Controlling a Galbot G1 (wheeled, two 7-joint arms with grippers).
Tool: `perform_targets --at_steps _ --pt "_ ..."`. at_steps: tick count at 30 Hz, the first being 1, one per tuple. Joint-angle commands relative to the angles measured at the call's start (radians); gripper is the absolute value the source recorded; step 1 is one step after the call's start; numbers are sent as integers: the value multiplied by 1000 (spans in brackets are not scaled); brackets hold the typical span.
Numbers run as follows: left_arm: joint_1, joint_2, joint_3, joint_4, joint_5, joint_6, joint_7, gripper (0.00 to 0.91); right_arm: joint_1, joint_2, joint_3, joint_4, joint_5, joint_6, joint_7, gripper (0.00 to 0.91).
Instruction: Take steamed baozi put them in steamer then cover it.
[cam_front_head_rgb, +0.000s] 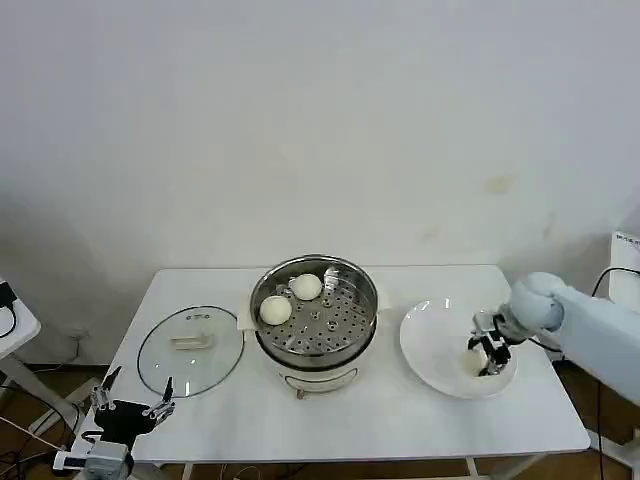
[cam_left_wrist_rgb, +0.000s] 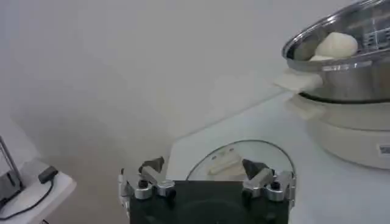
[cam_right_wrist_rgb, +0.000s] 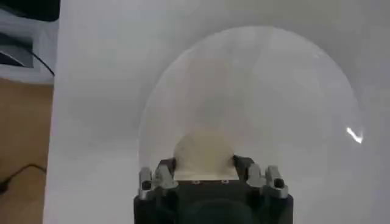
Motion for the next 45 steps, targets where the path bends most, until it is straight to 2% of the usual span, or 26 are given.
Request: perform_targets --at_steps 1,7,12,17,26,33,45 --pt "-1 3 0 -1 0 1 0 907 242 -25 -63 42 80 -6 -7 665" --pt "-5 8 -5 -2 -2 2 1 907 412 51 -171 32 133 -20 -6 665" --pt "-7 10 -13 -8 -5 5 2 907 552 176 -243 -2 169 -25 -4 665" --pt "-8 11 -33 -8 -11 6 3 907 605 315 -274 -42 182 -27 1 665" --pt "-10 -3 -56 -23 -13 17 5 907 598 508 -332 -32 191 -35 12 665" --pt "-2 -14 -69 -33 -11 18 6 907 559 571 -358 22 181 -22 14 665" --pt "12 -27 -94 -51 -11 24 9 907 499 694 -367 -4 125 56 2 665"
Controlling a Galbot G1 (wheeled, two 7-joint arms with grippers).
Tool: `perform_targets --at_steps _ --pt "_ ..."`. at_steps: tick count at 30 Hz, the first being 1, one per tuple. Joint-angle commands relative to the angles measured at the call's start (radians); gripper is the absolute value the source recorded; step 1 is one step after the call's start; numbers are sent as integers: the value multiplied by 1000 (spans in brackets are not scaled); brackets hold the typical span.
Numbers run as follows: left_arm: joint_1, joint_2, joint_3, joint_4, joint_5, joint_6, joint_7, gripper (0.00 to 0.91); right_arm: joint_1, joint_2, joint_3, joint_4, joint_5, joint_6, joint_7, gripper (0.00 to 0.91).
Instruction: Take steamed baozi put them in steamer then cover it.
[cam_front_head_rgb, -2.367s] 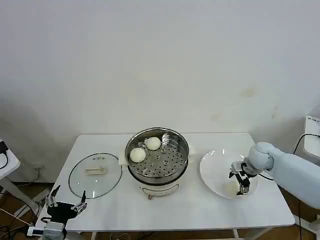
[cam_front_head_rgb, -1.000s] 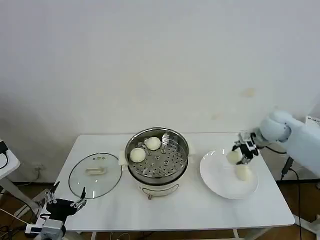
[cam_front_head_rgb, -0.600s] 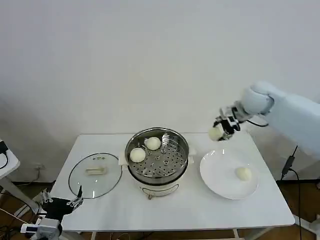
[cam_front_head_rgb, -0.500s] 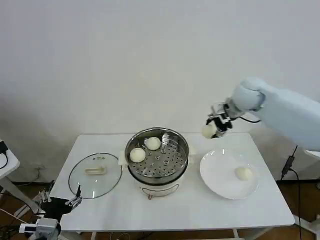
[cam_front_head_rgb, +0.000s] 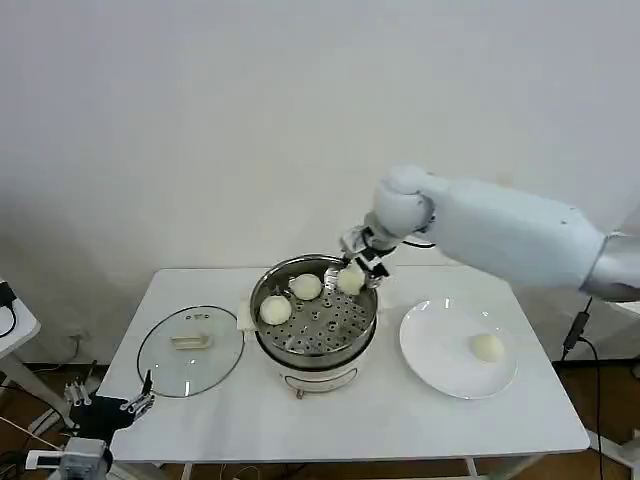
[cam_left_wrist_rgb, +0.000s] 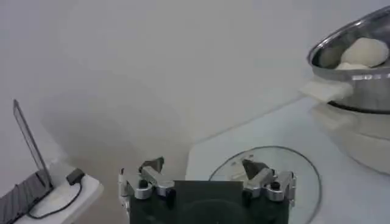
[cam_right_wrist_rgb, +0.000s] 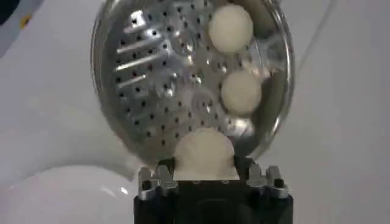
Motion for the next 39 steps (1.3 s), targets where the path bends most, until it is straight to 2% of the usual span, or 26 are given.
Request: perform_targets --at_steps 1,9,17,37,39 --pt "4 -4 -7 -1 1 0 1 907 -36 152 -22 -2 -27 68 -12 665" --pt "9 -8 -17 2 0 -2 0 907 -71 158 -30 25 -30 139 -13 665" --pt "10 -15 -12 2 1 -1 1 907 -91 154 -44 12 -85 181 -20 665" --pt "-1 -12 0 6 2 -1 0 907 -94 148 -47 12 -89 198 -44 665" --pt "1 -10 0 6 2 -1 1 907 -93 148 -47 12 -88 199 -49 715"
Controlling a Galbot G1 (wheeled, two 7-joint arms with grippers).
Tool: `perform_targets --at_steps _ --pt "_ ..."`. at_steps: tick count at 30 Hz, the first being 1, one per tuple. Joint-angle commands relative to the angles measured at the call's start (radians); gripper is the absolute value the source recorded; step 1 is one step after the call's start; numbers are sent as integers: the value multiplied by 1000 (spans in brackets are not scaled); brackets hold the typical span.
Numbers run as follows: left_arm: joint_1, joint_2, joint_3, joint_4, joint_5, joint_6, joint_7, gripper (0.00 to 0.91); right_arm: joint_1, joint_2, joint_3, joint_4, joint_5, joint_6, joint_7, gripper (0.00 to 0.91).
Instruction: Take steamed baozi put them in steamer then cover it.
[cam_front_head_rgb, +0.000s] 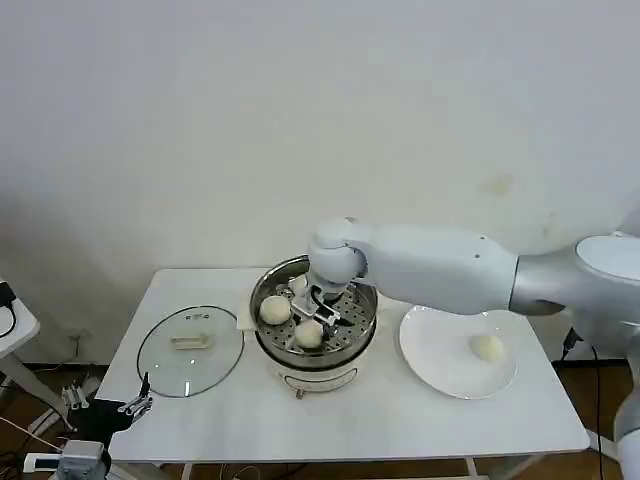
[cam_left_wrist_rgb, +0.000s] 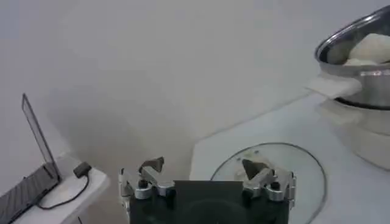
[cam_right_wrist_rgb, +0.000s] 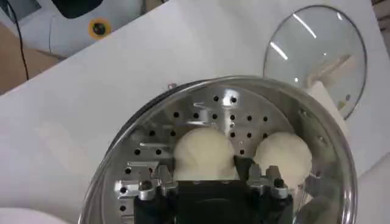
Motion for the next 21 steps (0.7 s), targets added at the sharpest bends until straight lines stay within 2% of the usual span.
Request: perform_targets --at_steps 1,5,13,21 --pt "2 3 1 -1 1 0 0 907 -1 4 -3 -1 -6 13 -13 715" --pt "0 4 -1 -2 -1 2 0 907 0 2 -2 -1 -4 18 -15 907" --pt "-3 3 3 -1 0 2 0 907 20 -24 15 3 6 21 -4 907" --pt "-11 9 7 2 0 3 2 907 60 -72 77 -30 42 -3 -3 907"
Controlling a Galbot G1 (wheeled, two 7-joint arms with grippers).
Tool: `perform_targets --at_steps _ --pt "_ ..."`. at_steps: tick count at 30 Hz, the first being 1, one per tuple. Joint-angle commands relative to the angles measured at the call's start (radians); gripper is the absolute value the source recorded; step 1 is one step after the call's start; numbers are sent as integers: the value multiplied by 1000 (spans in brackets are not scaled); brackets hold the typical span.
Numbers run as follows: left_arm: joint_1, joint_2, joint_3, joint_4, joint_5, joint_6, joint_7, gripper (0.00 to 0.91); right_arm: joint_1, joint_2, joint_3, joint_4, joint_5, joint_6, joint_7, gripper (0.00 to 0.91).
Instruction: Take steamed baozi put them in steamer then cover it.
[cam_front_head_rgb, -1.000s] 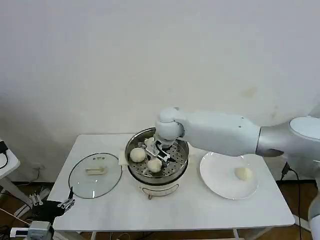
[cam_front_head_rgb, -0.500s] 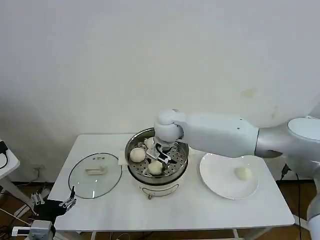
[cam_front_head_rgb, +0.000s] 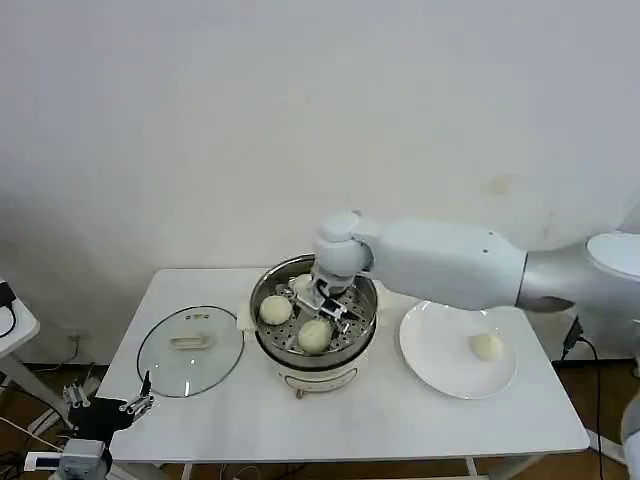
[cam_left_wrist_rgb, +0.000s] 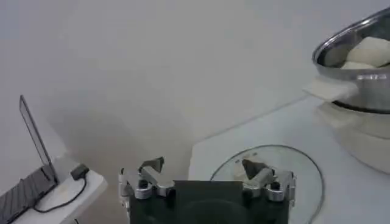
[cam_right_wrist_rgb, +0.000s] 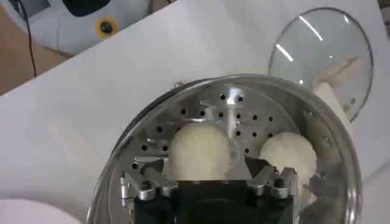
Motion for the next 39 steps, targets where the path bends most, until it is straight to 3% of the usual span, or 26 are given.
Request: perform_targets --at_steps 1,7,11,22,26,31,39 --pt "-4 2 3 2 0 1 1 907 34 -51 68 -30 39 -22 -3 907" --pt "-12 13 7 5 -6 1 3 907 85 -162 103 -17 96 -108 -3 907" --pt "-21 29 5 7 -17 3 4 907 115 -293 105 8 118 -177 7 907" --pt "-62 60 35 37 -25 3 7 907 -7 -663 107 53 0 -201 36 907" --pt "-70 73 41 52 -25 1 7 907 -60 -716 115 59 -21 -195 35 907" --pt "-74 81 47 51 -25 2 8 907 -179 -749 207 54 -51 -181 24 907" --pt "-61 73 52 51 -16 2 7 907 -367 -725 333 -24 -121 -159 28 907"
